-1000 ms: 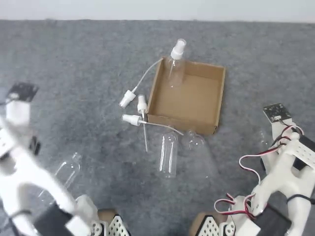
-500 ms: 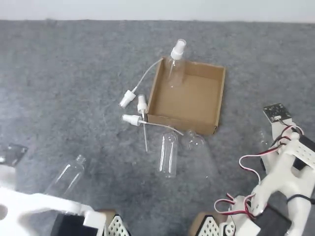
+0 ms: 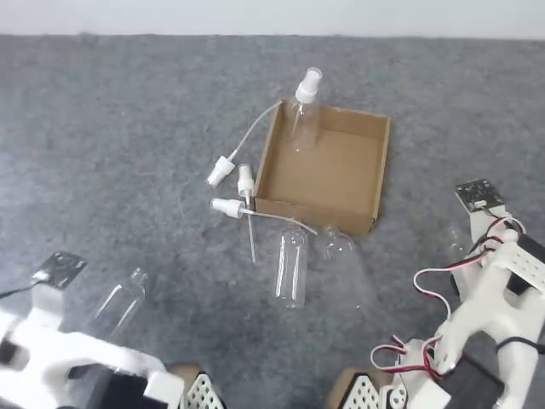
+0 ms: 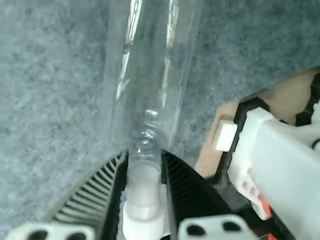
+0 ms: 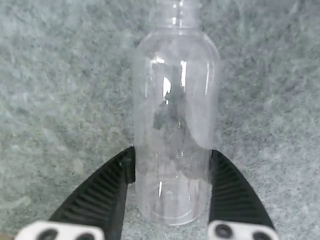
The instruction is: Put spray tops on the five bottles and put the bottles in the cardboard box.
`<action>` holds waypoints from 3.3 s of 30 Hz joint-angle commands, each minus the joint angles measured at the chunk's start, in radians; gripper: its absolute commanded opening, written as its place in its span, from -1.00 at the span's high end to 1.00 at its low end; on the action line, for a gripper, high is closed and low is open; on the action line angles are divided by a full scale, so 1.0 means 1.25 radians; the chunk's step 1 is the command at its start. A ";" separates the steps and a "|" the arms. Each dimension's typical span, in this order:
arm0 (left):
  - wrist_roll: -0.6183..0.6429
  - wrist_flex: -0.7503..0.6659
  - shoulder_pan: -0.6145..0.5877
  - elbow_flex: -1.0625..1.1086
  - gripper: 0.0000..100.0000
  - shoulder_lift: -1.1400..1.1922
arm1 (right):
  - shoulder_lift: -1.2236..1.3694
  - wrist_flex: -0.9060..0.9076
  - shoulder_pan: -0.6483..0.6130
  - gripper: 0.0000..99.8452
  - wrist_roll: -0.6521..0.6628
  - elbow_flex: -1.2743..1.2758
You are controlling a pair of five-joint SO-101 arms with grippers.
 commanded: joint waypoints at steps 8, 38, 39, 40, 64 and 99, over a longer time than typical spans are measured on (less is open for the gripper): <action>0.276 -0.056 0.381 -0.045 0.98 -0.033 | -0.001 -0.004 -0.002 0.71 0.005 -0.015; 0.671 0.130 0.821 -0.403 0.98 -0.038 | -0.007 -0.004 -0.004 0.72 0.004 -0.015; 0.681 0.128 0.814 -0.434 0.98 -0.033 | -0.008 -0.004 -0.006 0.71 0.004 -0.016; 0.698 0.122 0.806 -0.461 0.98 -0.032 | -0.008 -0.004 -0.006 0.71 0.002 -0.017; 0.853 -0.072 0.803 -0.436 0.97 -0.037 | 0.002 0.143 -0.123 0.36 -0.140 -0.201; 0.953 -0.117 0.808 -0.533 0.97 -0.038 | 0.319 0.282 -0.267 0.99 -0.252 -0.644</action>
